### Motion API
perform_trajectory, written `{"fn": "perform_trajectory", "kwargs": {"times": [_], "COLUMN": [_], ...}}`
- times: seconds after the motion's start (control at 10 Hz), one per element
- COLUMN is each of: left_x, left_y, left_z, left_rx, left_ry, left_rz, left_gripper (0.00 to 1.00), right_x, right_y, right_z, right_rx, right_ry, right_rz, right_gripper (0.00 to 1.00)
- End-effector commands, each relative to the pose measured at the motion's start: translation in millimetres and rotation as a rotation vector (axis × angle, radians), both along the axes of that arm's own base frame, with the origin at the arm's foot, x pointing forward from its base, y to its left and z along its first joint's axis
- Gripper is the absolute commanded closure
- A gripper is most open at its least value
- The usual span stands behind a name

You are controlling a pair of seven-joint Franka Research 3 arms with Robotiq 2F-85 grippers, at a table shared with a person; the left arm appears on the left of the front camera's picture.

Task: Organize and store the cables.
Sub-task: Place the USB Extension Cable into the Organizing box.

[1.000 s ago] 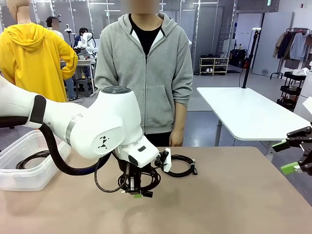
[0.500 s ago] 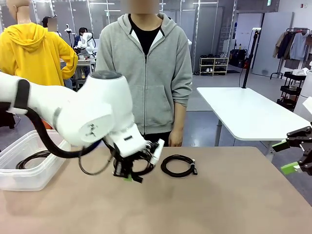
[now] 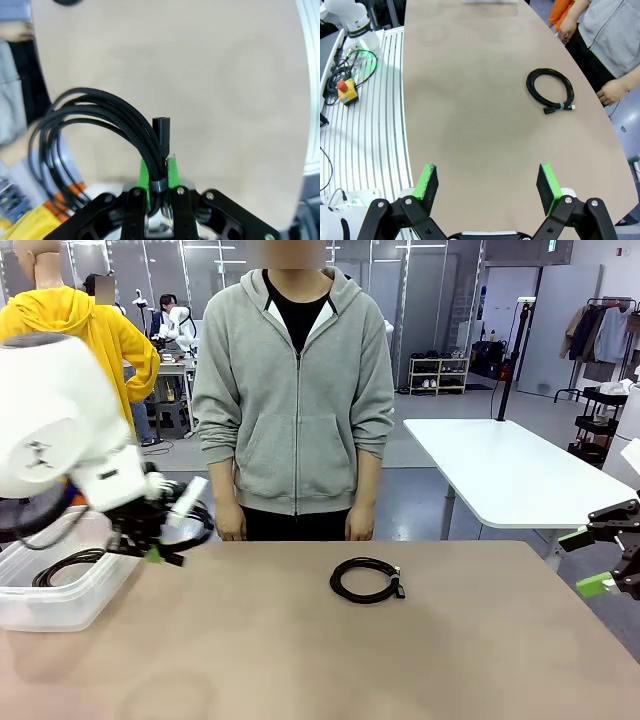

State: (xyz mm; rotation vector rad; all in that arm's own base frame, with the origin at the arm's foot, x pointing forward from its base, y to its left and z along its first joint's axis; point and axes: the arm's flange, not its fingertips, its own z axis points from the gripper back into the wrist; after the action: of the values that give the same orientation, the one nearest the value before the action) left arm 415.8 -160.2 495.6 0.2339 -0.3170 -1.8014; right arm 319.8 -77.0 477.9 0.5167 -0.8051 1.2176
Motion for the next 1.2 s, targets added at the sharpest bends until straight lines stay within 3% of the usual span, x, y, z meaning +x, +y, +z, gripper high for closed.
{"fn": "perform_trajectory", "kwargs": {"times": [0.0, 0.2, 0.5, 0.8, 1.1], "left_x": [9, 27, 53, 96, 123], "left_y": [62, 121, 190, 225, 234], "left_z": [6, 9, 4, -24, -57], "left_rx": [-0.022, -0.043, -0.023, 0.001, -0.035], "left_ry": [-0.05, -0.047, -0.056, -0.014, 0.051], "left_rz": [0.019, 0.064, 0.002, 0.108, 0.12], "left_gripper": [0.84, 0.84, 0.84, 0.84, 0.84], "right_x": [1, 1, 1, 1, 1], "right_y": [0, 0, 0, 0, 0], "right_z": [1, 1, 1, 1, 1], "right_rx": [0.012, 0.012, 0.012, 0.012, 0.012], "right_ry": [-0.002, -0.002, -0.002, -0.002, -0.002], "right_rz": [0.003, 0.003, 0.003, 0.003, 0.003], "right_gripper": [0.0, 0.0, 0.0, 0.0, 0.0]}}
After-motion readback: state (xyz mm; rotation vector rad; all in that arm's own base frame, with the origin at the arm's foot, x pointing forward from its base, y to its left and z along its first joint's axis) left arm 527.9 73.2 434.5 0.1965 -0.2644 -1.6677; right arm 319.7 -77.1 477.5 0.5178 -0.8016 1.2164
